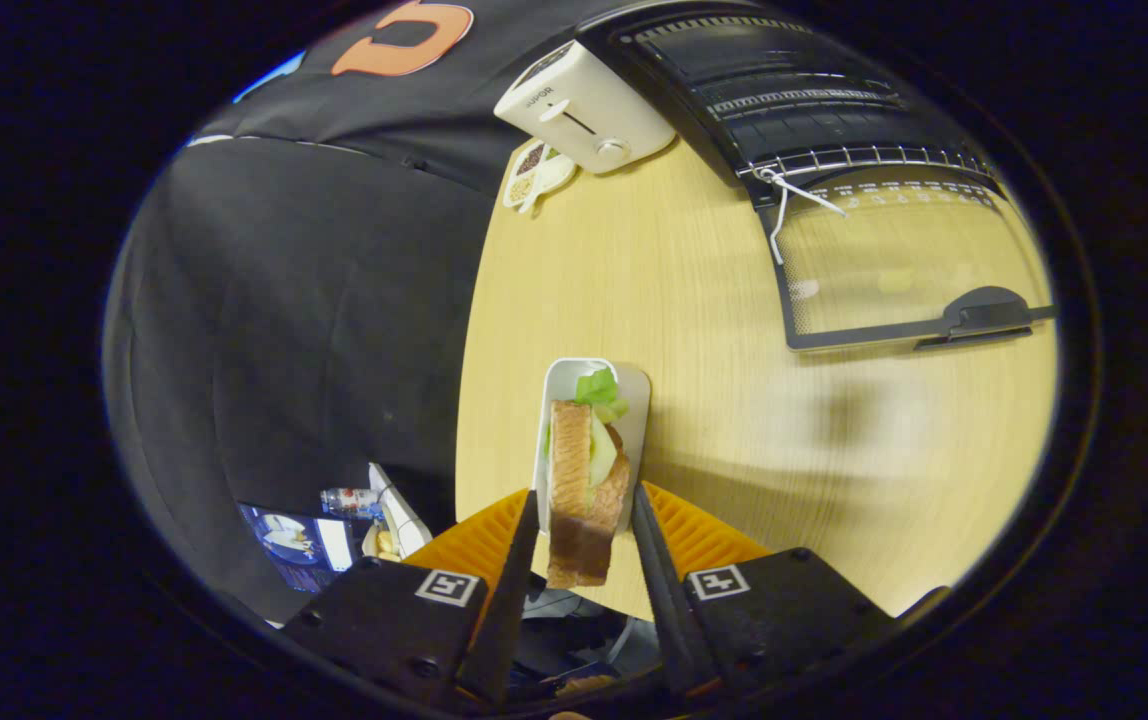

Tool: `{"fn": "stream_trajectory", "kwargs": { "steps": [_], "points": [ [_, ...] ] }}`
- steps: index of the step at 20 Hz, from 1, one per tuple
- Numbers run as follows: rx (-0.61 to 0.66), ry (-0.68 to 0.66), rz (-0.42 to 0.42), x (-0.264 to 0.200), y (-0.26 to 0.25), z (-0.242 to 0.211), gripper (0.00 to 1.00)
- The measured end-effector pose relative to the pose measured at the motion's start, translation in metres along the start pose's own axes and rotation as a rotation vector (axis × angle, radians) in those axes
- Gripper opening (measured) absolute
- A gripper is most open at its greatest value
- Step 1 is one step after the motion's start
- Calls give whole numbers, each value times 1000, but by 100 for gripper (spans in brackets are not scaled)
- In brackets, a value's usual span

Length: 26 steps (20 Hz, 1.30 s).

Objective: Open the toaster oven, put the food inside, and close the toaster oven door.

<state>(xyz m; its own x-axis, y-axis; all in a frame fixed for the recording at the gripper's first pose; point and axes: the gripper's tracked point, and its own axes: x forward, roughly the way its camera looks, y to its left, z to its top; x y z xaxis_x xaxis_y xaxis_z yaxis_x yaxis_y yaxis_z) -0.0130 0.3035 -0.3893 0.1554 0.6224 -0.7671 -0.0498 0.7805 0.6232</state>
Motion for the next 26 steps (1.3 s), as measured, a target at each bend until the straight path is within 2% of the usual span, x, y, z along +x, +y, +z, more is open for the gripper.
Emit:
{"fn": "stream_trajectory", "kwargs": {
  "steps": [3, 4, 6, 10, 13, 17, 21, 26],
  "points": [
    [50, 9, 35, -4, 4, -1, 40],
    [56, 3, 38, -6, 4, -1, 35],
    [67, -18, 62, -20, 10, 0, 31],
    [116, -114, 157, -75, 28, 7, 31],
    [178, -240, 189, -122, 19, 17, 31],
    [269, -442, 179, -185, -20, 37, 31],
    [400, -631, 138, -246, -81, 53, 31],
    [496, -737, 92, -248, -139, 80, 31]
  ]
}}
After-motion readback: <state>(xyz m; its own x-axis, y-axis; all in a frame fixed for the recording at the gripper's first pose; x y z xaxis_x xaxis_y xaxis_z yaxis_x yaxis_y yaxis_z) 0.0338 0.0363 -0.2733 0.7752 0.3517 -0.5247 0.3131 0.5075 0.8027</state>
